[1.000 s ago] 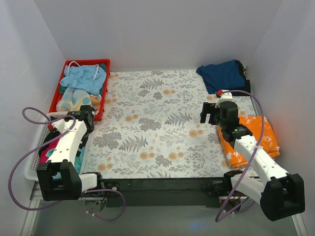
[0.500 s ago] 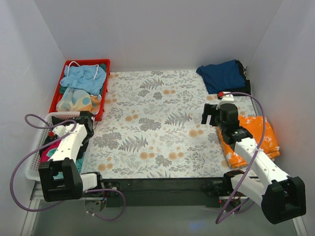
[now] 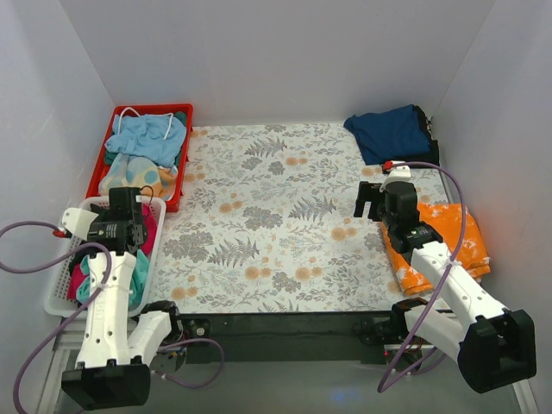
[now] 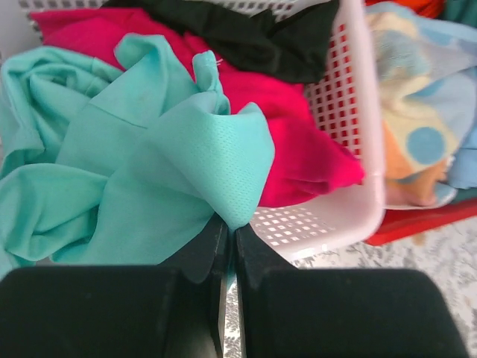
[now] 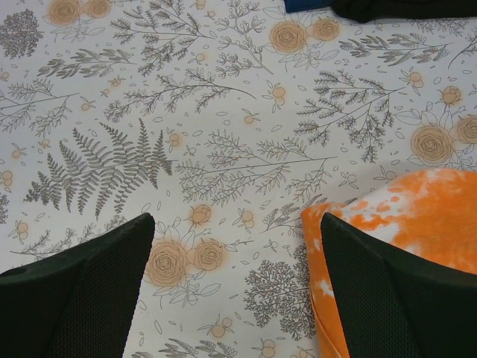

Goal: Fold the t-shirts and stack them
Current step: Grab the tshirt from the pile

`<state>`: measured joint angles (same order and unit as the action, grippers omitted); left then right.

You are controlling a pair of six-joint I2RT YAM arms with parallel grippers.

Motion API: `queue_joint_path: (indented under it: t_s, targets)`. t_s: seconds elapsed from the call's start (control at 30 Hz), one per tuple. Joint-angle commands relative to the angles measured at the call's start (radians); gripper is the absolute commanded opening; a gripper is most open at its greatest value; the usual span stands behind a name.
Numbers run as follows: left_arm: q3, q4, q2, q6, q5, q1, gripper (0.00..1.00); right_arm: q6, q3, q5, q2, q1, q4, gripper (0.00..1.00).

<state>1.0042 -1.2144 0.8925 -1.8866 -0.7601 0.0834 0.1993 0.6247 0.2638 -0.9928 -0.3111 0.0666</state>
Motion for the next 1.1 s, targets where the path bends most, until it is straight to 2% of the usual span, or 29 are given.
queue_joint_path:
  t_s: [0.0,0.17,0.2,0.23,0.3,0.33,0.4,0.53,0.63,0.73,0.77,0.87,0.97,1.07]
  targets:
    - [0.120,0.042,-0.049,0.130,0.011,0.006,0.00,0.003,0.001,0.020,-0.001,-0.010,-0.017,0.97]
    - [0.250,0.104,-0.084,0.286,0.096,0.006,0.00,0.006,0.006,0.020,-0.015,-0.010,-0.017,0.97]
    - [0.272,0.180,-0.084,0.337,0.175,0.007,0.00,0.005,0.009,0.020,-0.017,-0.011,-0.016,0.97]
    - [0.339,0.205,-0.060,0.415,0.203,0.003,0.00,0.006,0.012,0.023,-0.018,-0.010,-0.016,0.97]
    - [0.430,0.210,-0.005,0.461,0.246,-0.001,0.00,0.006,0.020,0.023,-0.020,-0.010,-0.016,0.97]
    - [0.521,0.213,0.037,0.484,0.269,-0.001,0.00,0.008,0.024,0.023,-0.021,-0.011,-0.016,0.96]
    - [0.577,0.266,0.065,0.547,0.330,-0.001,0.00,0.012,0.033,0.023,-0.021,-0.011,-0.016,0.96]
    - [0.629,0.375,0.112,0.560,0.516,-0.001,0.00,0.015,0.090,0.040,-0.033,-0.011,-0.001,0.95]
    - [0.701,0.394,0.203,0.572,0.671,-0.001,0.00,0.015,0.136,0.063,-0.044,-0.011,0.041,0.94]
    - [0.680,0.475,0.233,0.586,0.810,-0.001,0.00,0.018,0.173,0.072,-0.023,-0.011,0.044,0.94]
    - [0.663,0.515,0.233,0.592,0.911,-0.001,0.00,0.022,0.188,0.074,-0.015,-0.011,0.044,0.94]
    - [0.619,0.663,0.259,0.584,1.075,-0.008,0.00,0.031,0.225,0.078,0.000,-0.011,0.045,0.93]
    - [0.619,0.745,0.310,0.589,1.136,-0.066,0.00,0.040,0.248,0.084,0.013,-0.011,0.059,0.92]
    - [0.639,0.779,0.373,0.648,1.127,-0.248,0.00,0.055,0.267,0.086,0.026,-0.013,0.073,0.91]
